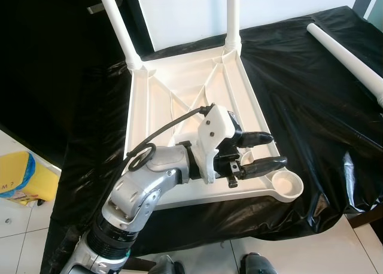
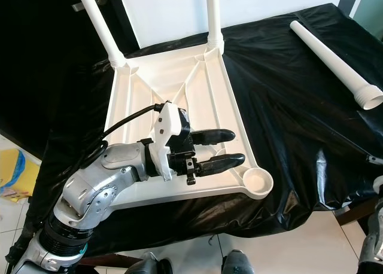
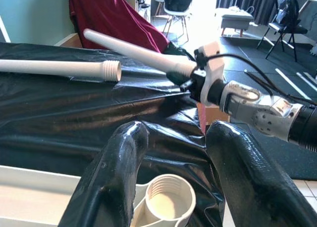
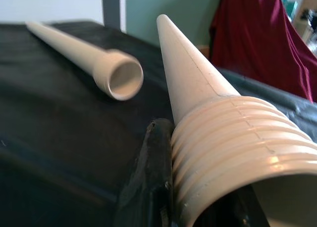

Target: Building children table

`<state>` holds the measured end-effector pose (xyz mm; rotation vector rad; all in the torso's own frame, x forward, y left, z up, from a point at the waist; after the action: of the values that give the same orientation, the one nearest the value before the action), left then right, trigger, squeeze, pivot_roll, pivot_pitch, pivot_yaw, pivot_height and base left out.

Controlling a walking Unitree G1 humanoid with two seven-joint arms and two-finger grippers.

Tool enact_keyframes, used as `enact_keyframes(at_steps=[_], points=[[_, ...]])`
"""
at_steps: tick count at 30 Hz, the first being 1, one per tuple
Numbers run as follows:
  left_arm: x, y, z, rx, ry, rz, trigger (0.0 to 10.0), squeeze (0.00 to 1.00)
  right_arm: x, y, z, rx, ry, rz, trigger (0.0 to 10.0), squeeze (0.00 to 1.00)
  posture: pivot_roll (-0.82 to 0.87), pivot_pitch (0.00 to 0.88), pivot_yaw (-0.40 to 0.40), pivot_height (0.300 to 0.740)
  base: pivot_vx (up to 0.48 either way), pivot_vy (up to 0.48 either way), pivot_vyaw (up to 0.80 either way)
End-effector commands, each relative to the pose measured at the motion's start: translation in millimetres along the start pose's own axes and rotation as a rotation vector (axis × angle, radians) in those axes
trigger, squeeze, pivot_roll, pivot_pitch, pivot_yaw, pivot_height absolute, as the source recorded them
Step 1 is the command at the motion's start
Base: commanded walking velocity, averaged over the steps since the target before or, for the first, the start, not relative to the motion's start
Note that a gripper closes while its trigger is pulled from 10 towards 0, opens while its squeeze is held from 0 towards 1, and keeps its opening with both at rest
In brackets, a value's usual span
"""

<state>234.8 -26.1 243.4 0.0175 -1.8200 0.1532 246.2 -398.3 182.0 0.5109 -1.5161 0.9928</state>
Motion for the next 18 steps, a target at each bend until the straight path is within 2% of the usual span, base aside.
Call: enact_keyframes(at_steps=[1, 4, 7, 10, 12, 13, 17, 18], points=[[0, 2.9, 6.1, -0.063, 0.002, 0.006, 10.0, 0.00, -1, 1.7, -4.2, 0.009, 0.008, -0.006, 10.0, 0.00, -0.11, 0.151, 0.127, 0.740, 0.000, 0.000, 0.00], [-1, 4.4, 4.6, -0.052, 0.005, 0.002, 10.0, 0.00, -17, 4.1, -15.6, 0.076, 0.009, -0.092, 10.0, 0.00, -0.10, 0.146, 0.119, 0.740, 0.000, 0.000, 0.00], [-2, 4.7, 3.8, -0.045, 0.004, 0.002, 10.0, 0.00, -22, 2.6, -22.1, 0.120, 0.019, -0.119, 10.0, 0.00, -0.10, 0.142, 0.115, 0.740, 0.000, 0.000, 0.00], [-2, 4.7, 3.4, -0.043, 0.004, 0.002, 10.0, 0.00, -24, 2.0, -24.2, 0.134, 0.017, -0.129, 10.0, 0.00, -0.09, 0.142, 0.115, 0.740, 0.000, 0.000, 0.00], [-2, 4.9, 2.6, -0.034, 0.001, 0.000, 10.0, 0.00, -25, -1.3, -37.9, 0.237, 0.035, -0.139, 10.0, 0.00, -0.08, 0.138, 0.108, 0.740, 0.000, 0.000, 0.00], [-2, 4.9, 2.6, -0.034, 0.001, 0.000, 10.0, 0.00, -25, -1.3, -37.9, 0.237, 0.035, -0.139, 10.0, 0.00, -0.08, 0.138, 0.108, 0.740, 0.000, 0.000, 0.00], [-1, 6.5, 1.1, -0.021, -0.006, -0.005, 10.0, 0.00, -19, -8.0, -57.3, 0.378, 0.020, -0.133, 10.0, 0.00, -0.07, 0.134, 0.102, 0.740, 0.000, 0.000, 0.00], [-1, 6.5, 1.1, -0.021, -0.006, -0.005, 10.0, 0.00, -19, -8.0, -57.3, 0.378, 0.020, -0.133, 10.0, 0.00, -0.07, 0.134, 0.102, 0.740, 0.000, 0.000, 0.00]])
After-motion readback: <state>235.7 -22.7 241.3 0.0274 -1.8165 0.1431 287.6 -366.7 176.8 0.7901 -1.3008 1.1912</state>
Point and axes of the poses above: a point about 5 cm out from each wrist's last joint towards the gripper, its own y axis pointing back from the gripper into the wrist, its own x axis along the axis of the wrist's last joint, z = x × y, the point moved 4 cm from there along -y, pointing out of the wrist towards the gripper, and after that the axes turned 5 degrees about -y, right-handed, at the moved point
